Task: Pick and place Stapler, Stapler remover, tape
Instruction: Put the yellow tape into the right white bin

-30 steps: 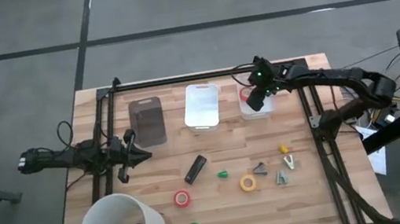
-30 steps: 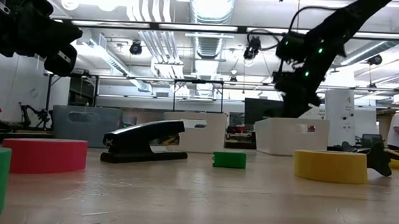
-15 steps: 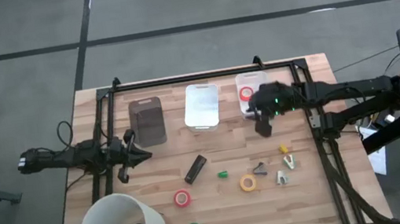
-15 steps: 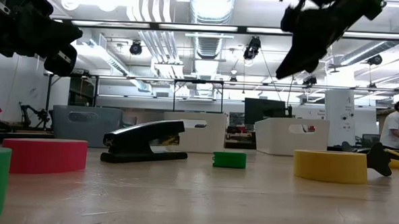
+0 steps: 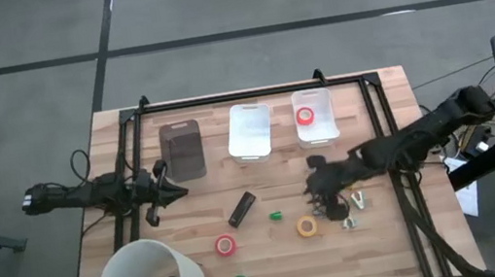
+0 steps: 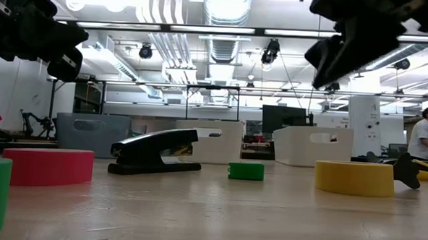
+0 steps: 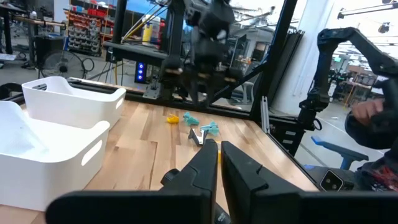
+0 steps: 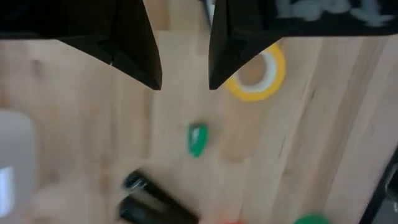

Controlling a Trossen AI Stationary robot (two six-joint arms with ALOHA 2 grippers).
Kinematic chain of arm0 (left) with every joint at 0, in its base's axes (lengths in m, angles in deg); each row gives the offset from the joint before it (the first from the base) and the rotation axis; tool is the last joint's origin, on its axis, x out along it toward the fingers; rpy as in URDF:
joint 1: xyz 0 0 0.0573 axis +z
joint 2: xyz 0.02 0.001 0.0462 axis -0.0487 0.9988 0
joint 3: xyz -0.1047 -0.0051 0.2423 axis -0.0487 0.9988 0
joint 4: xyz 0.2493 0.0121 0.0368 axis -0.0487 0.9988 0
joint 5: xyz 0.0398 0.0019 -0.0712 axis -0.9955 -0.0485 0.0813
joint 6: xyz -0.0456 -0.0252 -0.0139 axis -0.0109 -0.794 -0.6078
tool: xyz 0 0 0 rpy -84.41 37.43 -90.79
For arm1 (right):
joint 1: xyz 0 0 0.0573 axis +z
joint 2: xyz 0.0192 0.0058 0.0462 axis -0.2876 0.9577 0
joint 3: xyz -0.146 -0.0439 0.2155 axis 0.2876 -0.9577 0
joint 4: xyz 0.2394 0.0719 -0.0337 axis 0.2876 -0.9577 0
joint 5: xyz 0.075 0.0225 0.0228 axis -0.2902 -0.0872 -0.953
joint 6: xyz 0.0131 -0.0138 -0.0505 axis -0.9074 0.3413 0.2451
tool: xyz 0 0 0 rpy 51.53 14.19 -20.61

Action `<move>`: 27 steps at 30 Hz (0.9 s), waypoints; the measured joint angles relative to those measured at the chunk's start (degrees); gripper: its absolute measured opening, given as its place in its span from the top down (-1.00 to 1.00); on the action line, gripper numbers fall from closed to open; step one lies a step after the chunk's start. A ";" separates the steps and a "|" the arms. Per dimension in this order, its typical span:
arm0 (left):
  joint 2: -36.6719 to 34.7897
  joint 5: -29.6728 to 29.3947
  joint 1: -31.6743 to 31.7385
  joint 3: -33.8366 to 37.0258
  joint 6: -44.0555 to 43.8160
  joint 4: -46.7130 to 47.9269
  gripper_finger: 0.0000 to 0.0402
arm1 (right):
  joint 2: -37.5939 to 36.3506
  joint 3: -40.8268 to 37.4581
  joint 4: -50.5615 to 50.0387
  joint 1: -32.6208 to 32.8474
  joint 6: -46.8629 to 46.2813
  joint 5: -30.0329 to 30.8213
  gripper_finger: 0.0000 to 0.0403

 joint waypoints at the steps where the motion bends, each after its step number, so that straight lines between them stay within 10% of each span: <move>1: 0.00 0.00 0.00 0.00 -0.01 0.00 0.89 | 1.32 0.00 0.89 0.68 -0.33 0.01 0.36; 27: 0.35 0.00 0.00 0.00 -0.01 -0.02 0.87 | 20.96 3.37 5.09 6.88 -3.15 2.30 0.38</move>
